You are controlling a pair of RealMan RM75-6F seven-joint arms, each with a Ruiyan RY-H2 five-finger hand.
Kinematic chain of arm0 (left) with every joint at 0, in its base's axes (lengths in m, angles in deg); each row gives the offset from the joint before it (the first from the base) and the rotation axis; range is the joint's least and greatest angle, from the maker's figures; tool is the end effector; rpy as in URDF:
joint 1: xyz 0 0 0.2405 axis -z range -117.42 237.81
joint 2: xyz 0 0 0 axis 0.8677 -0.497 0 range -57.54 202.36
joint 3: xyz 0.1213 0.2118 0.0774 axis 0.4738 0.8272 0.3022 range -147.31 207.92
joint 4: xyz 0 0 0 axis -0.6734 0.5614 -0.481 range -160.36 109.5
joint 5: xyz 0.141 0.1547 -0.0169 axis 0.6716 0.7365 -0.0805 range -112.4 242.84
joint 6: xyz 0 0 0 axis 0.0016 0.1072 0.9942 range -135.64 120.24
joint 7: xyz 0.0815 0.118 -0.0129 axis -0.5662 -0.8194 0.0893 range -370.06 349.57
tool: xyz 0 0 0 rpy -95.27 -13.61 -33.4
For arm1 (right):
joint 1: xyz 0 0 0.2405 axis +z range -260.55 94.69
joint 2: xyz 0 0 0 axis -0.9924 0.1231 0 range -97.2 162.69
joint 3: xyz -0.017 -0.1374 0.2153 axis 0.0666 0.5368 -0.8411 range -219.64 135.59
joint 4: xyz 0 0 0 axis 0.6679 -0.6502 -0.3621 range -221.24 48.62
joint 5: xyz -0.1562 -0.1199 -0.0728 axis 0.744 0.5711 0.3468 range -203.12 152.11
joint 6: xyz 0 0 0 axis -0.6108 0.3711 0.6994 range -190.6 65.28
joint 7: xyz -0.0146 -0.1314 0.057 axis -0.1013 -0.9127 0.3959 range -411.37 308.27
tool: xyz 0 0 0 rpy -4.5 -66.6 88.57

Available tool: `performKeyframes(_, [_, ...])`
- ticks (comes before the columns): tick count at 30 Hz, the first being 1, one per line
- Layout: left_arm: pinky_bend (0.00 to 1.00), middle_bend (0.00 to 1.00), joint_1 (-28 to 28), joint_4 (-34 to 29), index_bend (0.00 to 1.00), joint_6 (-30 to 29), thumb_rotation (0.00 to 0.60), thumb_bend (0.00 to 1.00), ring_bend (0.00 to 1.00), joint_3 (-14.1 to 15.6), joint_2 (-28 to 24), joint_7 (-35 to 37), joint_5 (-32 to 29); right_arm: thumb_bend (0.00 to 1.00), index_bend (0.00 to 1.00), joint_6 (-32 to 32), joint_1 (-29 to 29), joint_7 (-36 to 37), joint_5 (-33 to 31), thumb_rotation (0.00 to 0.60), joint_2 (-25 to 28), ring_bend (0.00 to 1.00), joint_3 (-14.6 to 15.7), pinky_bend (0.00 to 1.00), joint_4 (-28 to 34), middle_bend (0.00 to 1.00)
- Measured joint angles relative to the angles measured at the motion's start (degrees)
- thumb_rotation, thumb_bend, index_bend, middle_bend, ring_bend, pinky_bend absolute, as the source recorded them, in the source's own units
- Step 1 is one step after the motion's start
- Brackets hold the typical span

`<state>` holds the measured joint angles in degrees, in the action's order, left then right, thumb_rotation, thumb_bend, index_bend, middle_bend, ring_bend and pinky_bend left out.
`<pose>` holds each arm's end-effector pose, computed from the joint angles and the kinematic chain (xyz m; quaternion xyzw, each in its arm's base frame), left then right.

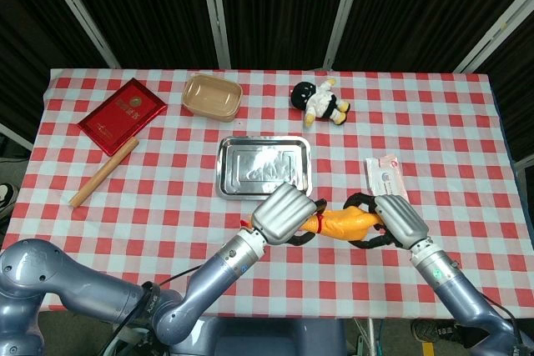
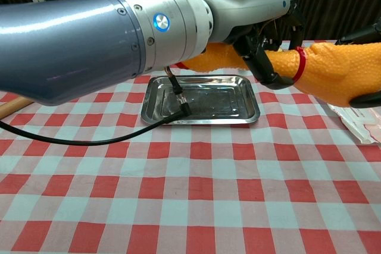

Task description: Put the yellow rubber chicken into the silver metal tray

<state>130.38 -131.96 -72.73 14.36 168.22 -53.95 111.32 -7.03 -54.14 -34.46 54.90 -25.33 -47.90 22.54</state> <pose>0.0778 0.2823 -0.0337 -0.8047 -0.2586 -0.4570 0.2772 -0.1888 -0.2697 0.1081 0.6574 -0.5390 0.4269 0.3082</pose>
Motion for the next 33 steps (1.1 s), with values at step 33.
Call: performKeyframes(33, [0.6, 0.65, -8.2, 4.4, 0.63, -0.2, 0.6, 0.57, 0.57, 5.0, -3.5, 14.0, 10.9, 0.07, 0.0, 9.5, -6.7, -2.8, 0.8, 0.6, 4.8, 0.0, 1.7, 0.0, -5.4, 0.0])
